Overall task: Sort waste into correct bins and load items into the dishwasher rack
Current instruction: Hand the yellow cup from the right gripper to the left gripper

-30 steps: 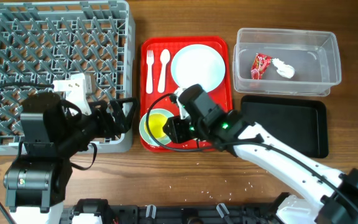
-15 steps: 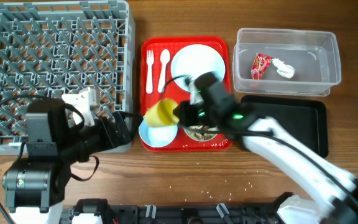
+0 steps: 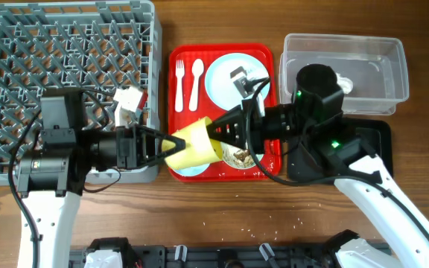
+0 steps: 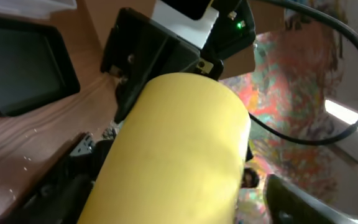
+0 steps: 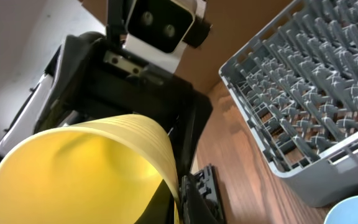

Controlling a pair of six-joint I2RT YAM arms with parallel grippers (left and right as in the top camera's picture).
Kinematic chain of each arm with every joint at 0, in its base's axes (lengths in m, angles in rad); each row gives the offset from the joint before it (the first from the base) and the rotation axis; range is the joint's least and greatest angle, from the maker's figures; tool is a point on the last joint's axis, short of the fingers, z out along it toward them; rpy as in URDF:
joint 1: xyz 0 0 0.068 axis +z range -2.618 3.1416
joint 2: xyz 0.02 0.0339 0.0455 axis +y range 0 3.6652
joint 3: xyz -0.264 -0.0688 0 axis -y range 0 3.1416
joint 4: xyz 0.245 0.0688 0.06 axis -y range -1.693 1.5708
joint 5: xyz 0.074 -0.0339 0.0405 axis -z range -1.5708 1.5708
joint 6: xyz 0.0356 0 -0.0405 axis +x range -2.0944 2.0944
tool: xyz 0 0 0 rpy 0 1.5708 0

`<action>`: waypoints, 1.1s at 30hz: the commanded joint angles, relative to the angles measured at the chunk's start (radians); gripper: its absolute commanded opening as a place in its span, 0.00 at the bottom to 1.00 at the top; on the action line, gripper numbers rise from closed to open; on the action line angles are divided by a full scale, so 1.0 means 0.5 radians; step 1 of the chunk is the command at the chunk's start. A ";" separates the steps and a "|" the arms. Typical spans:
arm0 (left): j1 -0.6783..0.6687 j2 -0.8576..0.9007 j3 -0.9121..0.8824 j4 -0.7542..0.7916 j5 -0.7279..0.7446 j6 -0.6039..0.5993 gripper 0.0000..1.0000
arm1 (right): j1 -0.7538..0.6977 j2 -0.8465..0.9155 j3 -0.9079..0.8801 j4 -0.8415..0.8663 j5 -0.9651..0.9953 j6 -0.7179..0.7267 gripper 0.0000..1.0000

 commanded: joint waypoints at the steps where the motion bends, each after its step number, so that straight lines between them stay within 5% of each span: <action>1: -0.108 -0.016 0.013 0.008 0.066 0.033 0.83 | 0.081 0.031 0.032 0.024 0.164 0.042 0.04; 5: -0.122 -0.016 0.013 0.007 0.066 0.033 0.75 | 0.085 0.038 0.032 0.022 0.179 0.040 0.04; 10: -0.122 -0.018 0.013 0.006 0.066 0.031 0.88 | 0.083 0.038 0.032 0.021 0.321 0.046 0.04; 24: -0.122 -0.043 0.013 0.024 0.066 0.033 0.70 | 0.019 0.037 0.032 -0.011 0.173 0.052 0.06; 29: -0.121 -0.043 0.013 0.131 0.066 0.026 0.66 | 0.017 0.031 0.032 -0.018 0.154 -0.009 0.54; 33: -0.122 -0.043 0.013 0.204 0.011 0.026 0.60 | -0.079 0.006 0.032 -0.089 0.163 -0.020 0.61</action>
